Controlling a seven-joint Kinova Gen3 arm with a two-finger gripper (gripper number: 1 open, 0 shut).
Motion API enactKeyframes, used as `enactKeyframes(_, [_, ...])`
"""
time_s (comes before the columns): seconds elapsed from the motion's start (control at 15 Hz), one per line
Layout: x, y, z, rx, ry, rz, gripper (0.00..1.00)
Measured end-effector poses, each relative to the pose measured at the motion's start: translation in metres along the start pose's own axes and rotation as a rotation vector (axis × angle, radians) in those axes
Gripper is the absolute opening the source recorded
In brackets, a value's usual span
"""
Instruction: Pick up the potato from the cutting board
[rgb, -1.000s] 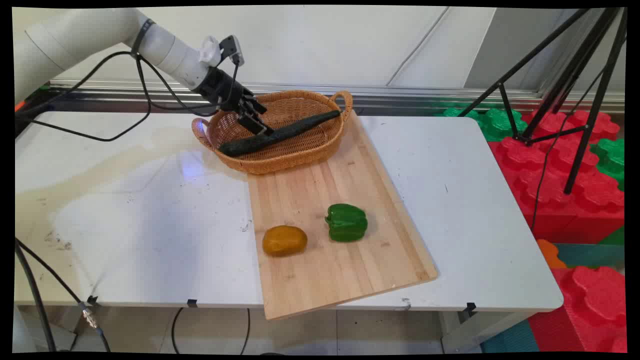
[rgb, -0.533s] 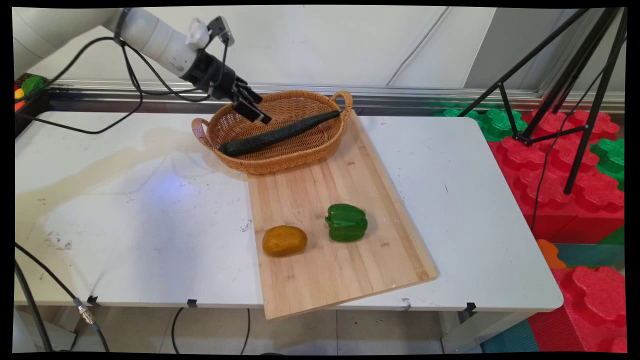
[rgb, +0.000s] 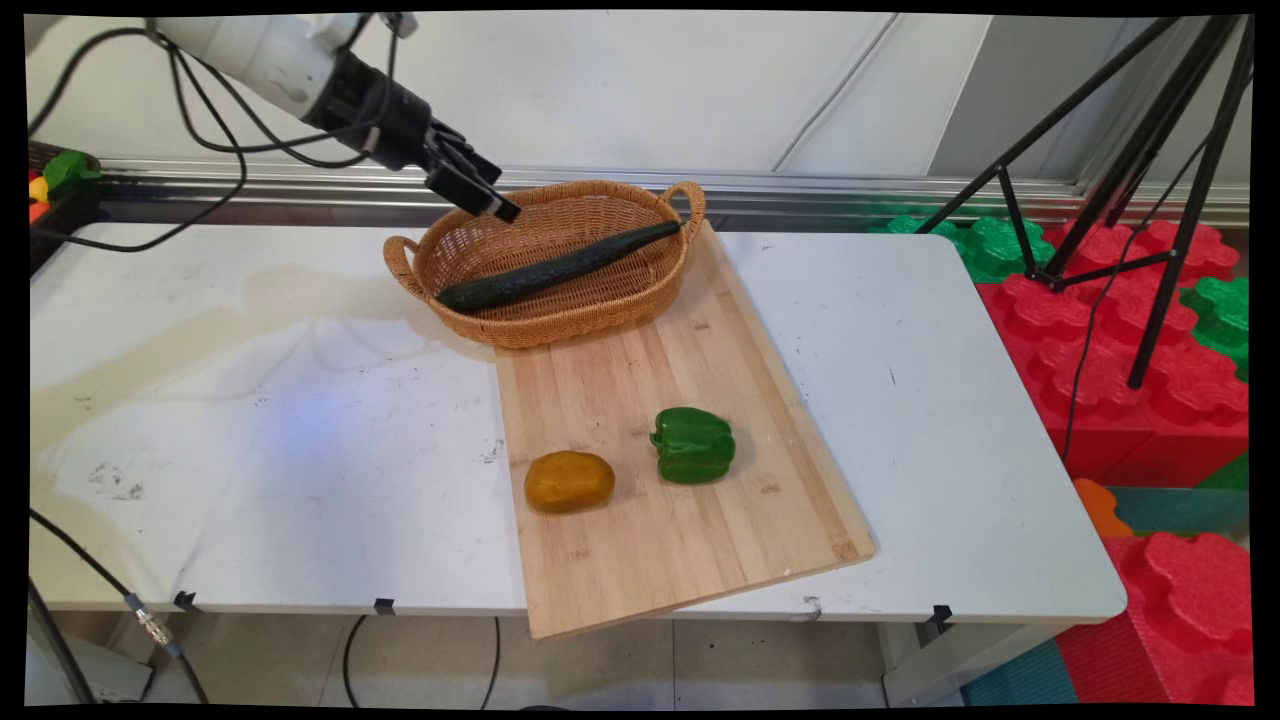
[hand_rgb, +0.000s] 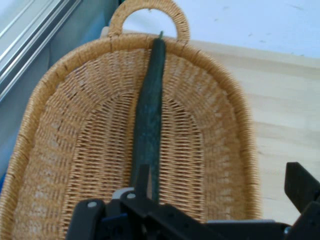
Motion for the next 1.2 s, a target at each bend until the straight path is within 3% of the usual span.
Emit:
enactKeyframes(0.47, [-0.005, 0.031, -0.049, -0.042, 0.018, -0.016, 1.0])
enactKeyframes(0.93, [-0.008, 0.049, -0.078, -0.078, 0.03, -0.022, 1.0])
enactKeyframes(1.2, [-0.005, 0.064, -0.078, -0.141, 0.007, 0.032, 1.0])
